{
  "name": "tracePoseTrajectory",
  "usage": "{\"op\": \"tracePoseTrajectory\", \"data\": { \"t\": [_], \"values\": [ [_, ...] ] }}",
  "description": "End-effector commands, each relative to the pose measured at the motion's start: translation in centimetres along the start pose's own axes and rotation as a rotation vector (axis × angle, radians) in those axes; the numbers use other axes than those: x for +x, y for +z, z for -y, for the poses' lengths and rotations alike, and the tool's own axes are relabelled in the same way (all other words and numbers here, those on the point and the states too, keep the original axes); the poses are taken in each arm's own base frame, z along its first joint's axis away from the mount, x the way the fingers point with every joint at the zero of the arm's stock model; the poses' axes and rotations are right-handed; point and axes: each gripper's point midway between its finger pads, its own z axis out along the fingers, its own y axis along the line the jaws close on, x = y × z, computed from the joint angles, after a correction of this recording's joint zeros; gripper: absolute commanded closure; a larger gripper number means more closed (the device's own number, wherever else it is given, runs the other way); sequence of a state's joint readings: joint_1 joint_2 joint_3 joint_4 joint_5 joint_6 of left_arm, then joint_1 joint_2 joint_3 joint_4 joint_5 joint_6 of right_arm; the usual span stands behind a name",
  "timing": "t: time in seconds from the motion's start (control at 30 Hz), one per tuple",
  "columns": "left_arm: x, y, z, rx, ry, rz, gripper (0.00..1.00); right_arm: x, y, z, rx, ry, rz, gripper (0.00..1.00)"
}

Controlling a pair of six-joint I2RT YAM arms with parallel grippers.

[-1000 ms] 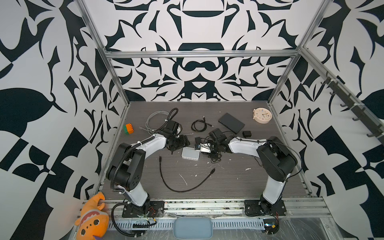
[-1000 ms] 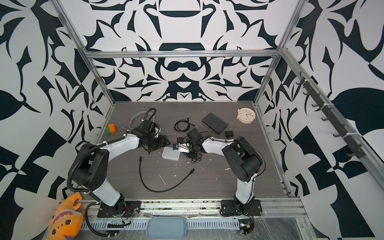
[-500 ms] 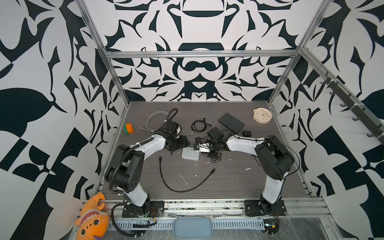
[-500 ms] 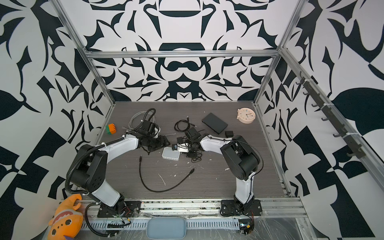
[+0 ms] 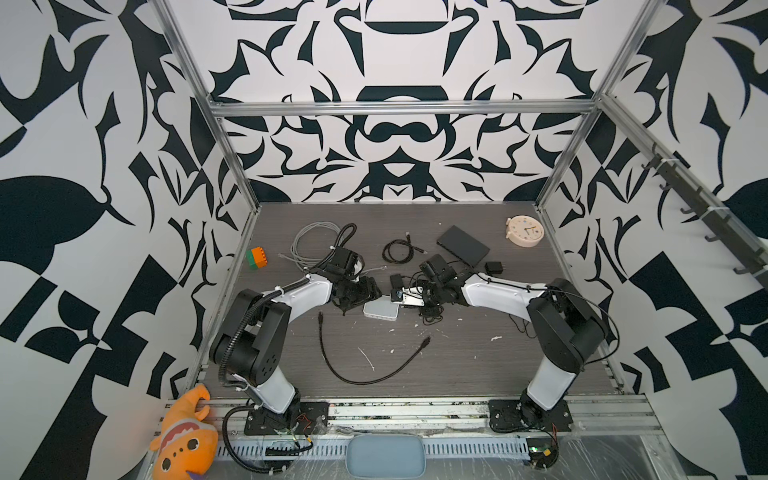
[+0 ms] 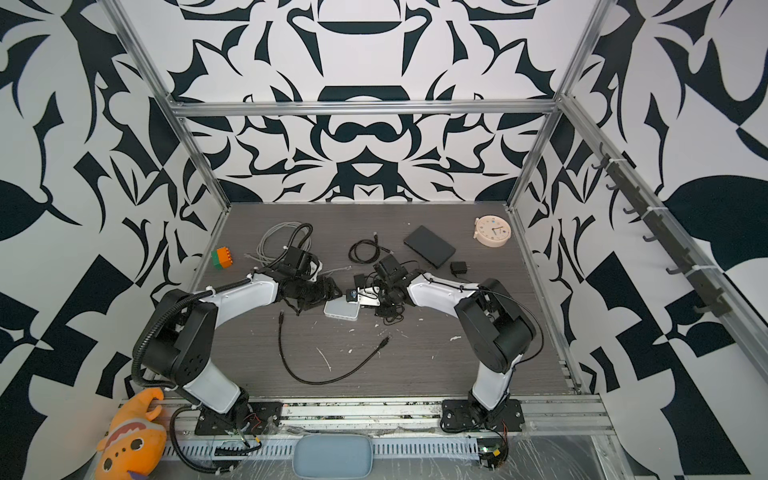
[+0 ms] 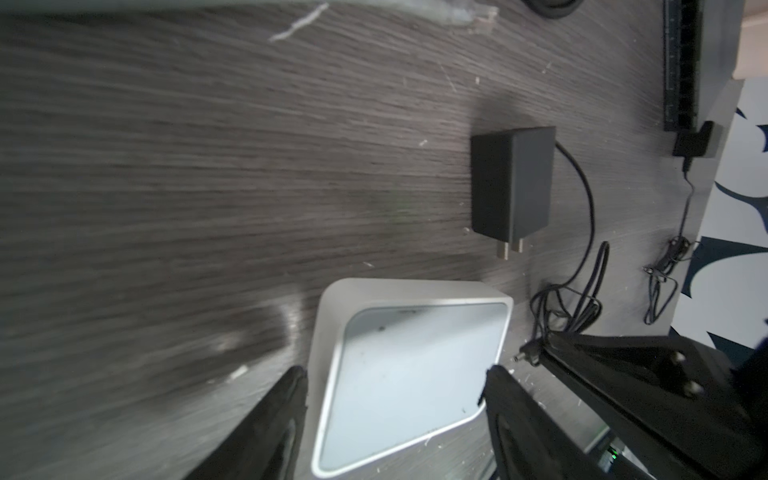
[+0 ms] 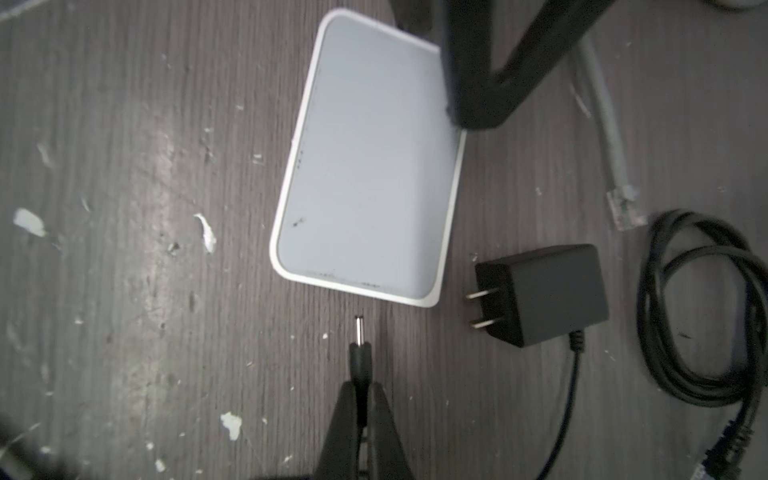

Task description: Insert the plug into the switch port

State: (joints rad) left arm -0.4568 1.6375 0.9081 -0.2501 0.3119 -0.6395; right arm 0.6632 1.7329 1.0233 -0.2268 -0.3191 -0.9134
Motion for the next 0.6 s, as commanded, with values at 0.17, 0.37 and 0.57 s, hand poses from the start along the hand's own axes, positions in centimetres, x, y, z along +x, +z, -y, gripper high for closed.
{"op": "tracePoseTrajectory", "data": {
  "t": [0.17,0.37,0.57],
  "values": [
    [1.3,0.9,0.3,0.021,0.004,-0.044,0.29,-1.2,-0.2,-0.8,-0.004,0.040,0.053,1.00],
    [1.5,0.8,0.0,0.006,0.007,-0.041,0.29,-0.4,0.0,-1.0,0.002,0.041,0.021,1.00],
    [2.2,0.9,-0.8,-0.037,0.032,-0.061,0.29,-0.2,-0.4,-1.0,0.016,0.043,0.011,1.00]
  ]
}}
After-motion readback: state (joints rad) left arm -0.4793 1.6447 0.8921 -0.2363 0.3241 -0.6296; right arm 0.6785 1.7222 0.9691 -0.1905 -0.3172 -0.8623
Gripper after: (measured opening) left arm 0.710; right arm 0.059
